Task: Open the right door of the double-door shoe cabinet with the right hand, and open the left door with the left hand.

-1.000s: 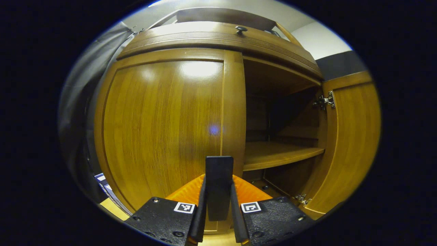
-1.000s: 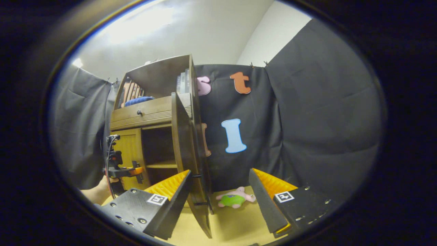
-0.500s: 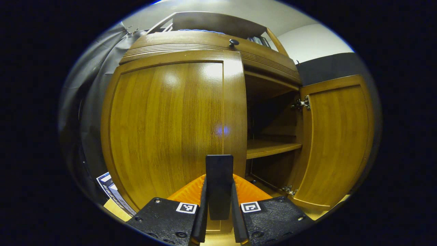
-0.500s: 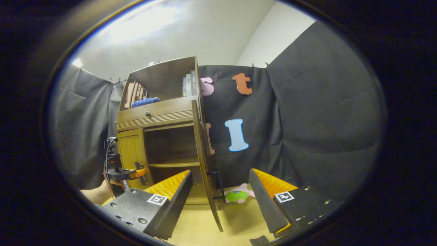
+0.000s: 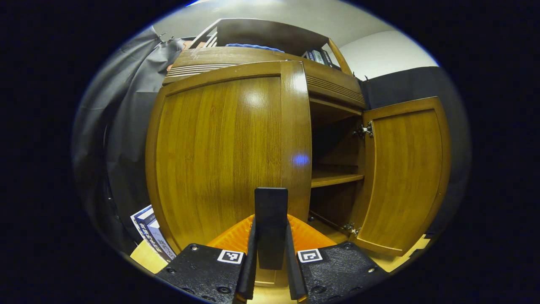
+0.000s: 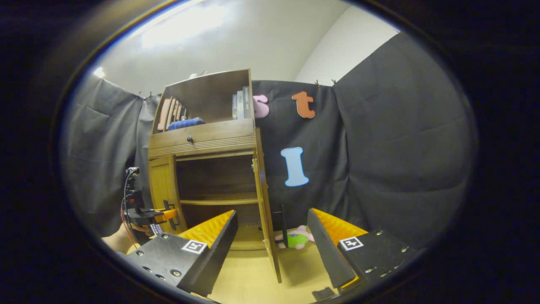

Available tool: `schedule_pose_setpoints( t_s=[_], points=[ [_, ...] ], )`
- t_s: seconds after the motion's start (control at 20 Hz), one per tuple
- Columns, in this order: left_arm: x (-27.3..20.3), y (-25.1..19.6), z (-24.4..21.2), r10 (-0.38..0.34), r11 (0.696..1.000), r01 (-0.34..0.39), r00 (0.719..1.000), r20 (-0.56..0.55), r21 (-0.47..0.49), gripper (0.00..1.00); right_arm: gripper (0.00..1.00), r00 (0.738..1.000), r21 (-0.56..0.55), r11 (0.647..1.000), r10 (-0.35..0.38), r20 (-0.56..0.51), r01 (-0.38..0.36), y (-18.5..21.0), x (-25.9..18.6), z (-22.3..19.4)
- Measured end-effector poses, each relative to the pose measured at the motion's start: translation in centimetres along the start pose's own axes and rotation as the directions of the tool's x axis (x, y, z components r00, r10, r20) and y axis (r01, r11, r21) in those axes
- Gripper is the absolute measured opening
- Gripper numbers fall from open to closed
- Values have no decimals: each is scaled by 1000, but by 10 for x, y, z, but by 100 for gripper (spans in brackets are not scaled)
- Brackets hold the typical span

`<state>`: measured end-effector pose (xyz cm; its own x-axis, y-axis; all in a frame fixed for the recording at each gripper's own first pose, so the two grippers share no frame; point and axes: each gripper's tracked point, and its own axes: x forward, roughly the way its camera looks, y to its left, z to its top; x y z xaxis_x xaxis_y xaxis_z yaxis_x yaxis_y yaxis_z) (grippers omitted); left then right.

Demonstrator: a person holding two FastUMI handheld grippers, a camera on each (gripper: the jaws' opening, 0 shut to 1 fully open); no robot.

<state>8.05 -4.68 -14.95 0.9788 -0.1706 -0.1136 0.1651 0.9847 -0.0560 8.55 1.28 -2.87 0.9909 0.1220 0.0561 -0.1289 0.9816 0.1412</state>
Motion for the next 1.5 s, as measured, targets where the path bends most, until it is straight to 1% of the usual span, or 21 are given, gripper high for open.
schedule_pose_setpoints(
  t_s=[0.1, 0.15, 0.2, 0.25, 0.3, 0.45, 0.5, 0.55, 0.6, 0.65, 0.7, 1.0, 1.1, 1.2, 1.25, 1.3, 1.4, 1.5],
  points=[
    [-8, 1, 0, -3, 1000, 3, 1000, -4, -4, 34, 100, 1000, -9, 1000, 0, -18, -1, 4, 2, -5],
    [-13, 2, -1, -7, 1000, 7, 1000, -9, -4, 33, 100, 1000, -12, 1000, -1, -20, 0, 5, 3, -6],
    [-17, 4, 0, -11, 1000, 11, 1000, -8, -10, 32, 98, 1000, -13, 1000, 1, -23, -2, 7, 5, -7],
    [-20, 4, 0, -13, 1000, 13, 1000, -9, -13, 34, 98, 1000, -8, 1000, 3, -26, -4, 9, 6, -8],
    [-23, 5, -1, -14, 1000, 14, 1000, -10, -10, 32, 98, 1000, -2, 1000, 5, -29, -6, 10, 8, -9],
    [-30, 7, -3, -18, 1000, 18, 1000, -16, 0, 33, 98, 999, 10, 1000, 2, -40, -2, 11, 14, -15],
    [-33, 8, -4, -20, 1000, 21, 1000, -15, 2, 33, 94, 999, 4, 1000, 6, -40, -6, 13, 14, -17],
    [-35, 8, -4, -25, 1000, 25, 1000, -15, 7, 33, 98, 999, -1, 1000, 10, -45, -10, 16, 16, -19],
    [-38, 9, -6, -27, 1000, 27, 999, -21, 9, 32, 93, 999, -7, 1000, 12, -52, -13, 18, 16, -21],
    [-41, 10, -7, -28, 1000, 28, 999, -21, 8, 32, 94, 999, -13, 1000, 13, -52, -14, 19, 16, -21],
    [-45, 12, -8, -28, 1000, 28, 999, -23, 7, 34, 98, 999, -17, 1000, 14, -48, -14, 21, 16, -19],
    [-71, 25, -11, -11, 1000, 11, 999, -34, -6, 33, 98, 999, -28, 999, 31, -36, -32, 36, 19, -13],
    [-80, 30, -16, -9, 1000, 8, 999, -46, -5, 32, 98, 999, -28, 999, 34, -40, -35, 40, 21, -14],
    [-85, 34, -25, -12, 1000, 11, 998, -66, -23, 33, 98, 998, -23, 999, 39, -41, -40, 43, 24, -16],
    [-88, 36, -28, -10, 999, 7, 997, -72, -37, 32, 93, 998, -20, 999, 42, -42, -43, 45, 25, -17],
    [-93, 37, -23, -8, 999, 6, 998, -56, -34, 32, 98, 998, -18, 999, 45, -43, -46, 48, 27, -17],
    [-98, 43, -24, 5, 1000, -6, 998, -59, -19, 30, 98, 998, -20, 998, 50, -46, -51, 53, 29, -19],
    [-103, 48, -23, 16, 1000, -17, 998, -52, -16, 31, 98, 997, -28, 998, 60, -50, -61, 59, 31, -19]
  ],
)
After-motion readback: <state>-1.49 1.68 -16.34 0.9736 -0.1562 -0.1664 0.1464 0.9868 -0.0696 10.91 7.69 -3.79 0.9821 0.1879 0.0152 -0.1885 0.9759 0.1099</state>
